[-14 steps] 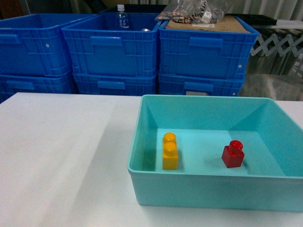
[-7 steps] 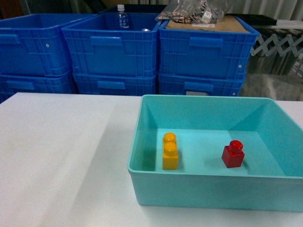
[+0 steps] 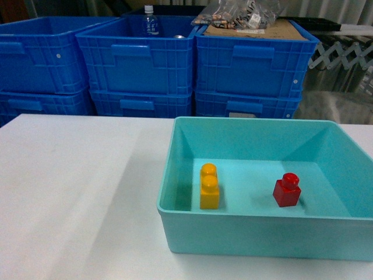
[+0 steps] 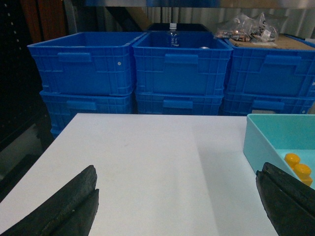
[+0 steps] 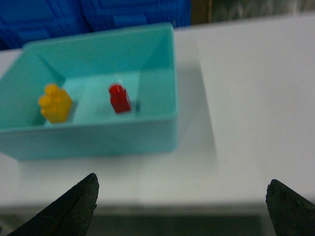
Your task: Pick red block from blue box to shelf
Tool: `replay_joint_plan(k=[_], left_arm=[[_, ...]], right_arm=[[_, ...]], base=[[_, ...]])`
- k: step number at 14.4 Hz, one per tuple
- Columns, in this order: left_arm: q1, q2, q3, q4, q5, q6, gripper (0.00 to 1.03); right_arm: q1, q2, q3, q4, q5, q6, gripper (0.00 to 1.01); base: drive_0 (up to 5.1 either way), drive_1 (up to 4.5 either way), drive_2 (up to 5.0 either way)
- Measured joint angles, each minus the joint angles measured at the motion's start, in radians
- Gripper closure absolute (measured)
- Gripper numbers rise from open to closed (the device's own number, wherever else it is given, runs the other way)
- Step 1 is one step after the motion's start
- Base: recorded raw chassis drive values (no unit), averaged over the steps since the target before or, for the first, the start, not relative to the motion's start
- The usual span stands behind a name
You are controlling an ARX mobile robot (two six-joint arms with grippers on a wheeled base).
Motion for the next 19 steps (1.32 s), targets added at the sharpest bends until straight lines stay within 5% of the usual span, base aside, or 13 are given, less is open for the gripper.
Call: replay_joint_plan(k=[2, 4, 6, 8, 11, 14, 19], left_arm=[[0.000, 0.000, 0.000, -0.001, 0.000, 0.000, 0.05], [0.000, 0.000, 0.000, 0.000, 0.000, 0.000, 0.05], [0.000, 0.000, 0.000, 0.000, 0.000, 0.000, 0.05], [0.000, 0.000, 0.000, 0.000, 0.000, 0.000, 0.05], [0.000, 0.000, 0.000, 0.000, 0.000, 0.000, 0.05], [0.000, 0.000, 0.000, 0.000, 0.000, 0.000, 0.05], [0.000, 0.000, 0.000, 0.000, 0.000, 0.000, 0.05]], right_arm=[[0.067, 0.055, 0.019, 0.022, 0.091, 0.045, 0.03], [0.209, 0.050, 0.023, 0.031, 0.181, 0.078, 0.03], [0.381, 0.263, 0.107, 0.171, 0.261, 0.141, 0.03], [0.400, 0.534, 0.352, 0.249, 0.233, 0.165, 0.03], [0.453, 0.880, 0.659, 0.155, 0.213, 0.169, 0.03], [0.534, 0.988, 0.701, 0.092, 0.202, 0.202, 0.03], [0.665, 1.065, 0.722, 0.100, 0.357, 0.251, 0.03]], base=[[0.0, 0.00, 0.0], [0.0, 0.00, 0.0], [0.0, 0.00, 0.0], [0.0, 0.00, 0.0], [0.0, 0.00, 0.0], [0.0, 0.00, 0.0], [0.0, 0.00, 0.0]])
